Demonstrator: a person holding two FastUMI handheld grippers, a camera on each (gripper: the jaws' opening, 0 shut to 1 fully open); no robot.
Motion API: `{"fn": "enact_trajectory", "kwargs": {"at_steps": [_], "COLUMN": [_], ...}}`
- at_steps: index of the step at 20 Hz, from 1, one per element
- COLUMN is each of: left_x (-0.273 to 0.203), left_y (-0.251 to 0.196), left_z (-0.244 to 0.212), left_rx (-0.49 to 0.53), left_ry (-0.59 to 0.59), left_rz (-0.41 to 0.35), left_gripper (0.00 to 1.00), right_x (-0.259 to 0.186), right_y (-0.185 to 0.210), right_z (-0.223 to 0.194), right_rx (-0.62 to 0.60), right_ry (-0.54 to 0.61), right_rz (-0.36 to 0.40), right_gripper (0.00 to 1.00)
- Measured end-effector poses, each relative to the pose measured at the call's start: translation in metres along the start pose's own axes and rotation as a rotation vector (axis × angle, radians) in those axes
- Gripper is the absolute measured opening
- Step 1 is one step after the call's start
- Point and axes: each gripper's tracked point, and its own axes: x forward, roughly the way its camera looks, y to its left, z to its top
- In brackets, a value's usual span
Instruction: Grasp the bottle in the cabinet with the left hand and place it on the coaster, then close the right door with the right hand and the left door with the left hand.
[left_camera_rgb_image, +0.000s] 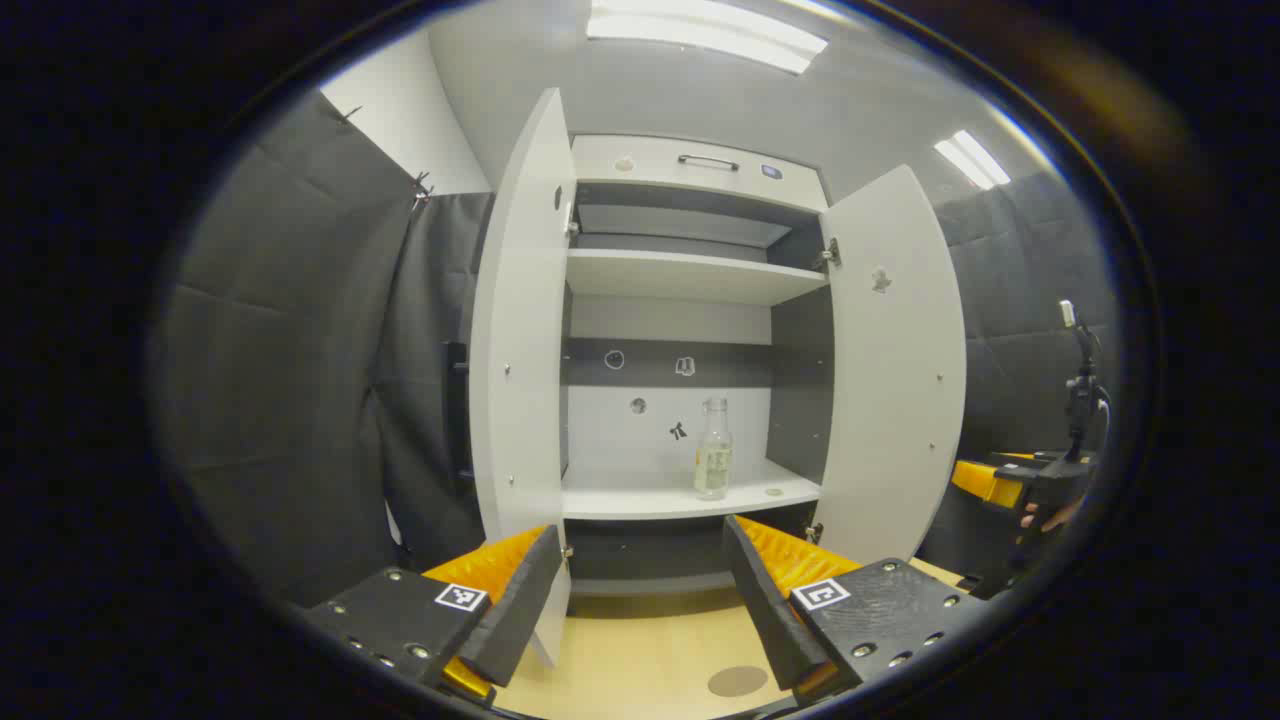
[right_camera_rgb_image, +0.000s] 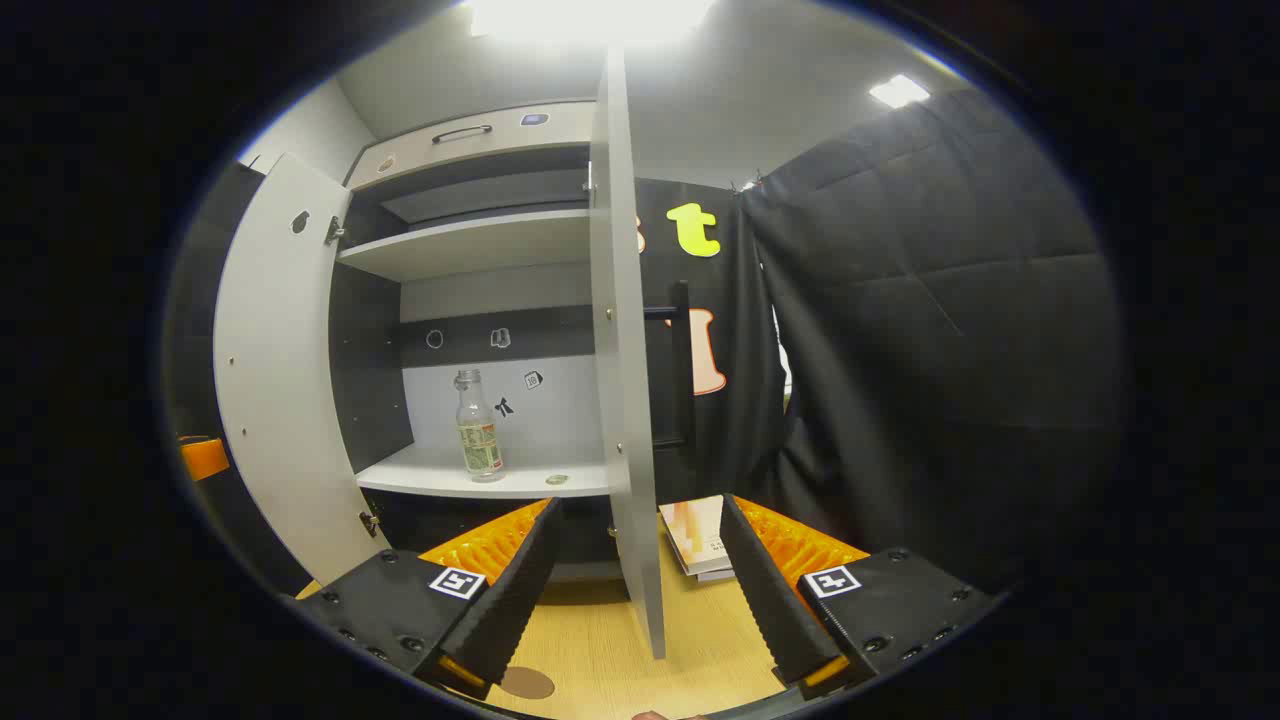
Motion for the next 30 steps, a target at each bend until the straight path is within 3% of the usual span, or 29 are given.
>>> {"fn": "enact_trajectory", "kwargs": {"at_steps": [1,7,16,17,23,30], "left_x": [0.003,0.028,0.094,0.104,0.183,0.279], "left_y": [0.001,-0.005,-0.041,-0.046,-0.07,-0.087], "left_z": [0.0,0.005,0.006,0.006,0.018,0.032], "left_rx": [0.0,-0.016,-0.016,-0.019,-0.01,-0.086], "left_ry": [0.001,-0.007,0.007,0.006,-0.012,-0.001], "left_rz": [-0.004,-0.032,-0.144,-0.158,-0.203,-0.227], "left_gripper": [0.94,0.94,0.94,0.94,0.94,0.94], "right_x": [-0.001,-0.007,-0.012,-0.012,-0.014,0.004], "right_y": [-0.003,-0.025,-0.076,-0.083,-0.127,-0.173], "right_z": [-0.001,-0.002,0.017,0.016,0.026,0.05], "right_rx": [0.001,0.008,-0.001,0.004,-0.011,-0.032], "right_ry": [0.0,0.016,0.001,0.009,-0.009,-0.068], "right_rz": [-0.011,-0.075,-0.21,-0.228,-0.355,-0.486], "right_gripper": [0.96,1.0,1.0,0.96,1.0,0.96]}}
